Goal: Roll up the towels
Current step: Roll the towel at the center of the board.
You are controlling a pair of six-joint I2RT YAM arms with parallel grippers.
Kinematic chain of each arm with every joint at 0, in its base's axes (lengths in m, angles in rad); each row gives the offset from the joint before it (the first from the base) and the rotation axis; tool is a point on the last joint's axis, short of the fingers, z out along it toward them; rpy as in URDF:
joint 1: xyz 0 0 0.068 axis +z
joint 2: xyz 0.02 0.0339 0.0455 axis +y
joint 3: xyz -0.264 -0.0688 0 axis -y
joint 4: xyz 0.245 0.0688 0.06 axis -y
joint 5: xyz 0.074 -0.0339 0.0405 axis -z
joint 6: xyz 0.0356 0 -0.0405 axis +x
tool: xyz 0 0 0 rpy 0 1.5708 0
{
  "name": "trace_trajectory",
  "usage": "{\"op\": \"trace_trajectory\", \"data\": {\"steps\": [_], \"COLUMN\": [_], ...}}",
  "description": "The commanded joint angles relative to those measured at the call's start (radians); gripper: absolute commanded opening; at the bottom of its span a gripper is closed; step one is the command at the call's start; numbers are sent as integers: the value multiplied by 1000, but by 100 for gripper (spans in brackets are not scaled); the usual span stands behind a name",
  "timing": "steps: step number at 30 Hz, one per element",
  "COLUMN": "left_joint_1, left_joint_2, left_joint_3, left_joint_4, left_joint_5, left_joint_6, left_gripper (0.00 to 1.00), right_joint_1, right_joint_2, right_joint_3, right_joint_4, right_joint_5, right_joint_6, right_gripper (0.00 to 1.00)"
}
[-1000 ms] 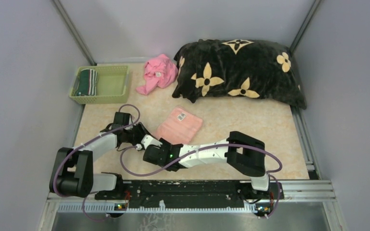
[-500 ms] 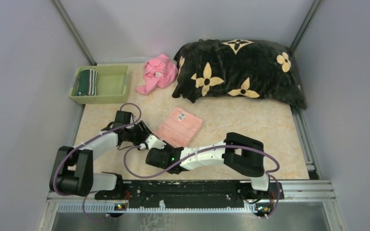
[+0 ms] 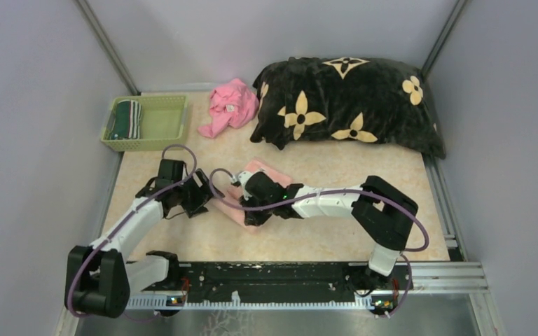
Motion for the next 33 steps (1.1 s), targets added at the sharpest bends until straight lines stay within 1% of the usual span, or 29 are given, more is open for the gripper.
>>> {"op": "trace_trajectory", "data": {"steps": [1,3,8,12,16,21,24,25,26,29,32,33], "left_joint_1": [2,2,2,0,-11,-26,-31,-31,-31,-33,-39,-42], "left_joint_2": [-74,-90,-76,-33,31,137,182,196,209,239,258,261], "left_joint_3": [18,1,-29,-28,-21,-48,-68,-69,-68,-63,-54,-53], "left_joint_4": [-75,-69,-10,57,102,146,164,164,162,155,146,143], "left_joint_5": [-17,6,52,84,68,54,27,19,8,-12,-22,-25], "left_joint_6": [24,18,2,-10,-12,-15,-12,-8,-3,12,19,21], "left_gripper": [85,85,84,83,80,66,63,63,62,61,60,60], "right_joint_1": [-121,-170,-257,-292,-325,-336,-336,-336,-335,-325,-293,-278], "right_joint_2": [7,35,115,173,225,239,216,200,179,98,-4,-33], "right_joint_3": [-87,-100,-134,-153,-184,-184,-174,-170,-168,-153,-117,-103], "right_joint_4": [180,227,347,413,499,462,388,362,335,228,80,33], "right_joint_5": [-551,-646,-805,-856,-879,-833,-786,-769,-746,-662,-513,-460], "right_joint_6": [147,190,291,358,442,438,397,376,357,278,185,157], "right_gripper": [0,0,0,0,0,0,0,2,5,18,31,33]}}
